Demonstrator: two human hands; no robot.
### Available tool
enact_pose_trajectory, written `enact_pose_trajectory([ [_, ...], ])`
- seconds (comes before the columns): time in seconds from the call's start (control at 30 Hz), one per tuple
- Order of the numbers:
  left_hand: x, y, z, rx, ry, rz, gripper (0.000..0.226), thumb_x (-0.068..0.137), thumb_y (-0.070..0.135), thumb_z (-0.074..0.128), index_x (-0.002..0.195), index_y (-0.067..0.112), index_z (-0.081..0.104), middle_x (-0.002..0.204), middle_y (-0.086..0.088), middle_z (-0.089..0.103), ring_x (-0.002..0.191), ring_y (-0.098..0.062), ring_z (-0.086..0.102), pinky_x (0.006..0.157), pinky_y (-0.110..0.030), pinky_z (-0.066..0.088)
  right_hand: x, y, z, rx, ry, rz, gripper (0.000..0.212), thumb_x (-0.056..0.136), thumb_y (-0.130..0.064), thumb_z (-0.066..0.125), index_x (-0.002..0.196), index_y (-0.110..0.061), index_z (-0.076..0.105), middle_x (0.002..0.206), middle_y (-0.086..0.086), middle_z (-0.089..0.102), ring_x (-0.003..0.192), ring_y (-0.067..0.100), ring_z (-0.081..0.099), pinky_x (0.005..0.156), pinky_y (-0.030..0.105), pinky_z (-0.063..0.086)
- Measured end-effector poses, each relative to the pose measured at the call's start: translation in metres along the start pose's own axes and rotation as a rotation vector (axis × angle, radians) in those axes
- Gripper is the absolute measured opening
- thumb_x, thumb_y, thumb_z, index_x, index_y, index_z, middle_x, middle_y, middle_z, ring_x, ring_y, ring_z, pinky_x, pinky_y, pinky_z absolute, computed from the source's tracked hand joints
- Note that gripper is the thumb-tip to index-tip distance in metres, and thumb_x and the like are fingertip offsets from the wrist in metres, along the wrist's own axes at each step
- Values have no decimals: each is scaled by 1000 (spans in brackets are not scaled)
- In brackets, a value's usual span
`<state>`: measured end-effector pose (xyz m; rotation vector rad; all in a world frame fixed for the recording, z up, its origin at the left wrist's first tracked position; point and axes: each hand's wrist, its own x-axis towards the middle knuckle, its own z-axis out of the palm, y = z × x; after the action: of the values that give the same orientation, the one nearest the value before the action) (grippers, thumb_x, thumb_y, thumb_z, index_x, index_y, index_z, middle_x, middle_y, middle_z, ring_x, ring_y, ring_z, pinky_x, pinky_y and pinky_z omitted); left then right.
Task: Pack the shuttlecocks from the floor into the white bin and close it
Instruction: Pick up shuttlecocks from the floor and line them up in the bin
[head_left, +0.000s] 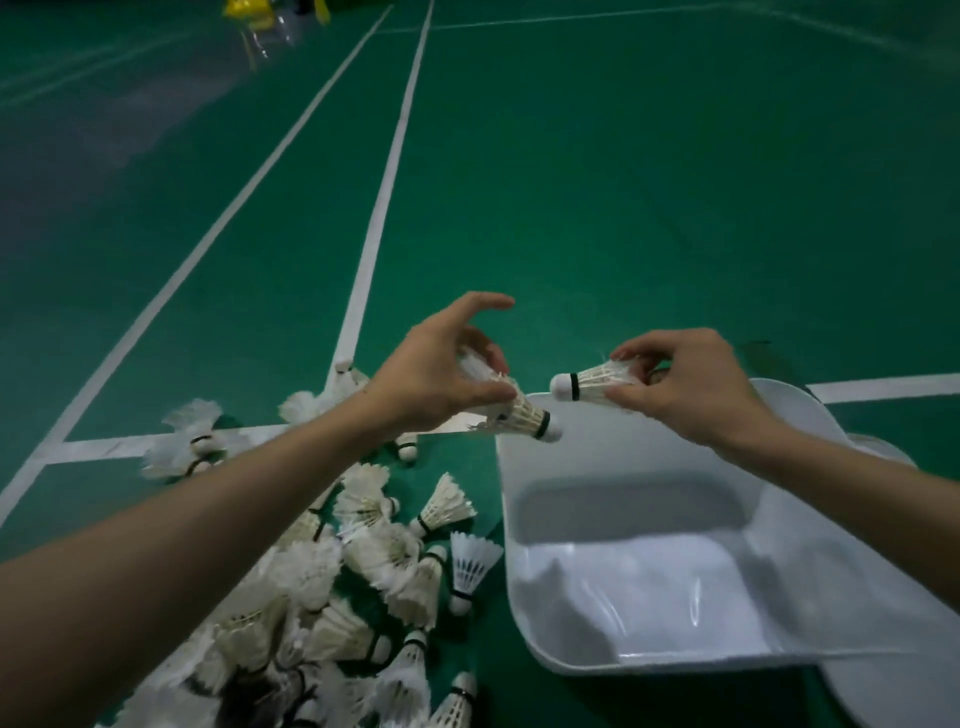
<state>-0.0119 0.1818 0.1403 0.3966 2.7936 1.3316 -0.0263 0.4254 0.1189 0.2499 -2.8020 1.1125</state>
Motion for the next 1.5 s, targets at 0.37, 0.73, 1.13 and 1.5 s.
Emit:
enact_pose_trajectory([
  [0.37, 0, -36, 36, 18, 220, -134, 15, 81, 17, 73, 95, 22, 68, 97, 9, 64, 87, -3, 60, 81, -25, 51, -28, 77, 66, -26, -251, 131, 28, 67, -19, 82, 94, -17, 74, 78, -2, 70, 65, 7, 59, 58, 5, 37],
  [0.73, 10, -37, 40, 66, 114, -126, 33, 69, 26, 82, 97, 30, 66, 113, 3, 57, 101, -16, 60, 93, -39, 52, -25, 97, 131, 17, -434, 263, 22, 80, -6, 73, 100, -13, 67, 80, 3, 63, 47, 11, 57, 45, 13, 47],
  [1.13, 30, -46, 52, 69, 121, -35, 31, 68, 18, 84, 90, 28, 65, 108, 5, 57, 100, -13, 58, 91, -28, 51, -18, 97, 142, 147, -491, 319, 42, 81, 5, 65, 118, -14, 56, 96, 8, 53, 67, 19, 53, 49, 24, 55],
  [1.5, 21, -29, 55, -31, 209, -190, 31, 63, 21, 88, 83, 33, 67, 106, 0, 62, 95, -20, 62, 89, -42, 53, -37, 94, 86, 126, -457, 356, 49, 77, -7, 79, 118, -16, 53, 104, 9, 63, 56, 21, 62, 54, 28, 57],
])
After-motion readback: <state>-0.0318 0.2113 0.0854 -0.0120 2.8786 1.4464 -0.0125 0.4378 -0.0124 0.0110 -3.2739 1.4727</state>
